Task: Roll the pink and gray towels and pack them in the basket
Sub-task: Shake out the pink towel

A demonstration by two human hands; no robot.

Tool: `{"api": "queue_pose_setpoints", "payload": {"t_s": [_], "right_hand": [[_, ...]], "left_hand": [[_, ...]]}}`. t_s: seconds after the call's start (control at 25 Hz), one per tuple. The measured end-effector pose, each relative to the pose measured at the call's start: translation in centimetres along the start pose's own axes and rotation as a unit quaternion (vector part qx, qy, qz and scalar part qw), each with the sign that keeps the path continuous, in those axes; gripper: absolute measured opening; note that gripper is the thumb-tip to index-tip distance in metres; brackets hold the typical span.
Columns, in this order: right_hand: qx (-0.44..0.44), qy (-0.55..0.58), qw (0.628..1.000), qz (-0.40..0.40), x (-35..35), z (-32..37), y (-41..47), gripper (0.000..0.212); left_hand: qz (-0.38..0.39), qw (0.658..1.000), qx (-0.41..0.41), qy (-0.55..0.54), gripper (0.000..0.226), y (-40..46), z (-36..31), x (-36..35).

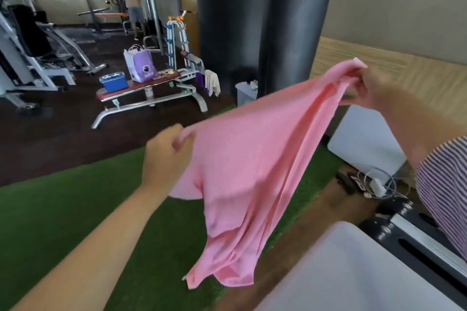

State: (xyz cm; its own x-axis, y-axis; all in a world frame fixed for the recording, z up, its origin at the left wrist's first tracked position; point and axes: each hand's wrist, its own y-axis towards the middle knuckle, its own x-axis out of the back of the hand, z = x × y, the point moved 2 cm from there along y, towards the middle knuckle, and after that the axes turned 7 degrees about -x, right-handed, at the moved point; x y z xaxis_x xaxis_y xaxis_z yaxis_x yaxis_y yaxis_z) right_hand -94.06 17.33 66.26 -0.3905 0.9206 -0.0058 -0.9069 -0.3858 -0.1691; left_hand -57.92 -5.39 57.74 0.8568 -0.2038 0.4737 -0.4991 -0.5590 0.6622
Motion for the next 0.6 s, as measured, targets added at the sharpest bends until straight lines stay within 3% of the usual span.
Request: {"api": "queue_pose_setpoints", "payload": {"t_s": [0.08,0.16,0.2,0.32,0.36,0.4,0.48,0.6], "right_hand": [[-0.025,-0.124,0.992,-0.015,4.8,-3.8,-1.3,0.017],[0.007,-0.339,0.938,-0.071,10.8,-7.9,-2.9,0.036],[0.035,-0.483,0.870,-0.089,13.7,-10.1,-4.1,0.040],[0.061,-0.836,0.538,-0.085,20.5,-15.8,-9.0,0.030],[0.082,-0.875,0.472,-0.066,22.0,-17.7,-10.4,0.026],[0.099,-0.897,0.430,-0.039,22.9,-19.5,-12.1,0.026],[0.078,-0.884,0.460,0.009,24.6,-22.9,-14.0,0.026],[0.035,-0.877,0.467,0.110,25.4,-26.2,-17.3,0.025]], "left_hand": [[0.077,0.996,0.019,-0.041,0.041,-6.0,-0.8,-2.5],[0.149,0.985,0.036,-0.074,0.030,-12.8,-1.8,-4.9],[0.187,0.979,0.038,-0.077,0.030,-16.0,-2.3,-5.8],[0.341,0.940,0.005,0.008,0.032,-25.1,-3.6,-7.5],[0.395,0.918,-0.004,0.037,0.027,-28.0,-4.3,-7.7],[0.442,0.895,-0.001,0.056,0.023,-30.7,-5.1,-7.8],[0.493,0.865,0.005,0.093,0.032,-35.1,-6.8,-7.8],[0.496,0.863,0.046,0.077,0.040,-38.8,-9.1,-7.3]]}}
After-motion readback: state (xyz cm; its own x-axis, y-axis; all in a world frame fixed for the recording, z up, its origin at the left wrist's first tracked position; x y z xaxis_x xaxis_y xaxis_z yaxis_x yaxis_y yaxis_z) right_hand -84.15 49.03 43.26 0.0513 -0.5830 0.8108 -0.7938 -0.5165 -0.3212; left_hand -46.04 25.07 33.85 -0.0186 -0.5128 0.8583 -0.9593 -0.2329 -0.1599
